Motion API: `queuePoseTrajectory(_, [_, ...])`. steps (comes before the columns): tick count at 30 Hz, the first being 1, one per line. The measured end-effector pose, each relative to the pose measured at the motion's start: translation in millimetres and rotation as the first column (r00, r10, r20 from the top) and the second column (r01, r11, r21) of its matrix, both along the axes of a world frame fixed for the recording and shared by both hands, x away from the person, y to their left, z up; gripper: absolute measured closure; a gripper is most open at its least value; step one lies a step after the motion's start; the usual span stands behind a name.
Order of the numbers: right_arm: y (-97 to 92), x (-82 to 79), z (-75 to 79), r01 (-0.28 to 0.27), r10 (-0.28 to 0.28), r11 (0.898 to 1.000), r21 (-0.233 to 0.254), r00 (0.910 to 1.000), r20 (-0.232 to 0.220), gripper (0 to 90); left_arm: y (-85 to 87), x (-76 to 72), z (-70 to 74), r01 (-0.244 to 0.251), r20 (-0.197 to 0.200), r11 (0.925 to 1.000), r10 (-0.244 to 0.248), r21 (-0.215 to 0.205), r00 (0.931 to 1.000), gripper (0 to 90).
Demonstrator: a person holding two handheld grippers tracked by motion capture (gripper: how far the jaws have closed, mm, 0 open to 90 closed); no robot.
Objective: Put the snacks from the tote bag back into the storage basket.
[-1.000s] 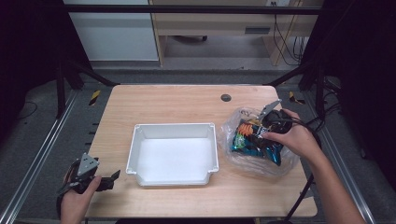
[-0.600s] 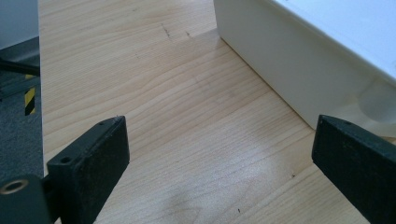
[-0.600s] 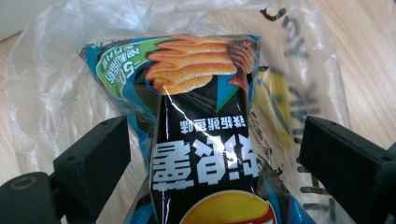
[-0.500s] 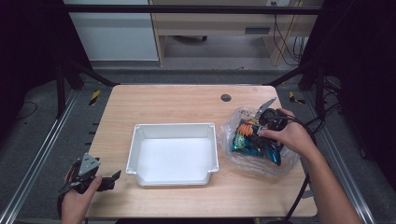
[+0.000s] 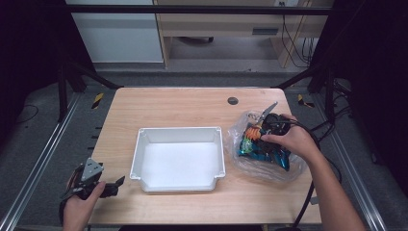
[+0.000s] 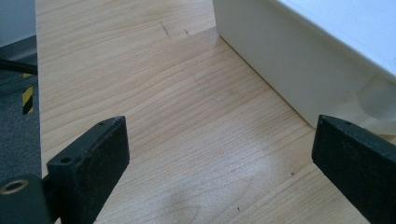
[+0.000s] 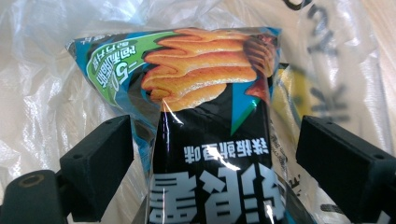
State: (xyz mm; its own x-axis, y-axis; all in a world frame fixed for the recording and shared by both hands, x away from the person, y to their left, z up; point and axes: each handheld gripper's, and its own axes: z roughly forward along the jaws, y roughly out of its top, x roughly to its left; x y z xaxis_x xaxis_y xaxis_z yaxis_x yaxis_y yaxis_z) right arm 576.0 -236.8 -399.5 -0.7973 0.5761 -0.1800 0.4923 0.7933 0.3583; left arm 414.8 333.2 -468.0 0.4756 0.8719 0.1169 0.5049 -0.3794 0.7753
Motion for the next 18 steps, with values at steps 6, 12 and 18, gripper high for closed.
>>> queuePoseTrajectory(6, [-1.3,6.0,-9.0,0.013,-0.013,1.0,-0.008,0.9995,-0.03,11.8,-0.6,0.0,-0.3,0.001,-0.001,1.0,-0.001,0.001,1.0,3.8])
queuePoseTrajectory(12, [-3.0,9.4,-15.4,-0.002,0.001,1.0,-0.018,0.999,-0.045,11.7,-0.3,0.3,-0.7,0.001,-0.005,1.0,-0.001,0.005,1.0,3.8])
queuePoseTrajectory(18, [-7.4,8.3,-27.6,0.024,-0.025,1.0,-0.018,0.9974,-0.067,9.4,-1.8,0.3,-1.4,0.007,-0.007,0.9999,-0.007,0.008,0.9999,3.8])
